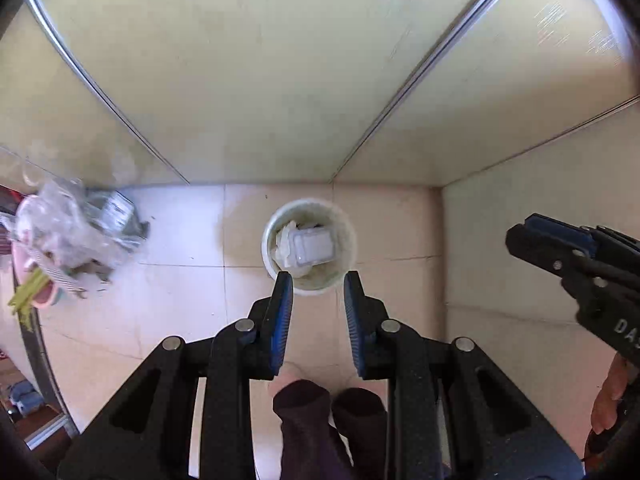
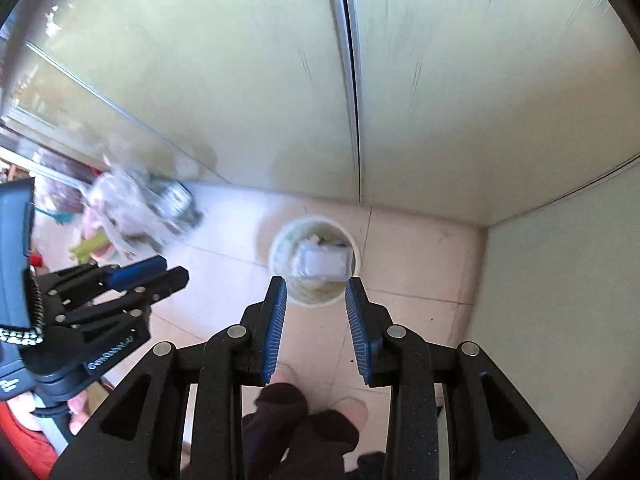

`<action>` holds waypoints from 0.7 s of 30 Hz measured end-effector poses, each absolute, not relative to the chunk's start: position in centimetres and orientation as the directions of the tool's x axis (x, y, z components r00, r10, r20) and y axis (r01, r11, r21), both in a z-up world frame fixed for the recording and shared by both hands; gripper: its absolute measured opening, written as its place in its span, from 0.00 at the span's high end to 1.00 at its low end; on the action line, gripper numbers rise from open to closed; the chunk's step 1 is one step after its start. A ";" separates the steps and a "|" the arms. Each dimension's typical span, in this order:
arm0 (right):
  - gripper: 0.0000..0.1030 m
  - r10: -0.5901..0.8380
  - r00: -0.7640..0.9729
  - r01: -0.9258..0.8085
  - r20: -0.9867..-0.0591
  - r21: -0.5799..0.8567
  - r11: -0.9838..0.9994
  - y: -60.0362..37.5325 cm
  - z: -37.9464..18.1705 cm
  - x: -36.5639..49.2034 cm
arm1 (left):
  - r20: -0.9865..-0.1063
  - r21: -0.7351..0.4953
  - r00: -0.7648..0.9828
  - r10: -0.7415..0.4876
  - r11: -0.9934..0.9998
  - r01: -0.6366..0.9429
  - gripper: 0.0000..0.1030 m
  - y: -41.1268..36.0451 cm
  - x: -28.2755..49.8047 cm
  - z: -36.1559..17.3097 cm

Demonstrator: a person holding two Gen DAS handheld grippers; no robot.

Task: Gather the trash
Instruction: 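Raise both open grippers back up to the counter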

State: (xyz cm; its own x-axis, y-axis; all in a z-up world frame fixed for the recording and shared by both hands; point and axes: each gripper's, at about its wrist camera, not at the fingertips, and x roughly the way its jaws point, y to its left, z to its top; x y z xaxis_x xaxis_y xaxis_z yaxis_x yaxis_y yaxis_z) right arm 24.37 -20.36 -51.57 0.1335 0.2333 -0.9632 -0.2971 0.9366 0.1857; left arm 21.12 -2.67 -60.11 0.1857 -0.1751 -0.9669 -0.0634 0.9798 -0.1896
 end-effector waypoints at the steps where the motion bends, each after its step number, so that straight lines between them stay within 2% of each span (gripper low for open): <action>1: 0.73 0.239 0.148 -0.296 -0.960 0.188 0.937 -20.4 -48.8 24.3 | -0.965 -0.186 0.197 -0.170 0.980 -0.066 0.75 -2.6 20.9 -57.6; 6: 0.70 0.269 0.223 -0.290 -0.937 0.200 0.936 -19.8 -37.8 23.6 | -0.950 -0.192 0.263 -0.166 0.979 -0.074 0.71 -1.0 20.1 -46.1; 10: 0.68 0.264 0.314 -0.281 -0.912 0.176 0.943 -19.5 -31.2 23.5 | -0.930 -0.228 0.310 -0.197 0.971 -0.068 0.71 0.6 20.1 -39.4; 13: 0.68 0.257 0.381 -0.263 -0.888 0.162 0.951 -19.5 -28.0 23.5 | -0.910 -0.246 0.360 -0.206 0.967 -0.068 0.70 1.8 20.7 -35.2; 16: 0.65 0.253 0.428 -0.239 -0.868 0.161 0.958 -20.3 -25.2 24.3 | -0.895 -0.224 0.411 -0.174 0.972 -0.077 0.65 2.6 22.3 -32.3; 17: 0.63 0.256 0.436 -0.232 -0.863 0.168 0.958 -20.8 -24.3 24.9 | -0.890 -0.221 0.424 -0.168 0.972 -0.080 0.63 2.7 23.0 -31.5; 19: 0.53 0.268 0.450 -0.219 -0.852 0.186 0.958 -21.3 -23.2 26.2 | -0.880 -0.224 0.446 -0.166 0.971 -0.081 0.61 3.0 24.6 -29.6; 21: 0.50 0.273 0.475 -0.211 -0.836 0.193 0.958 -21.5 -22.4 27.4 | -0.868 -0.223 0.468 -0.164 0.972 -0.074 0.58 3.0 26.4 -27.8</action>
State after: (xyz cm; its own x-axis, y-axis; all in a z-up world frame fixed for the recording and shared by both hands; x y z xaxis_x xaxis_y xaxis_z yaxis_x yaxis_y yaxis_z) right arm 27.42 -21.47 -22.36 0.4751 0.2734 -0.8364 -0.2114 0.9581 0.1931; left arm 26.42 2.96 -27.79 0.4679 -0.1639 -0.8684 -0.0743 0.9719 -0.2234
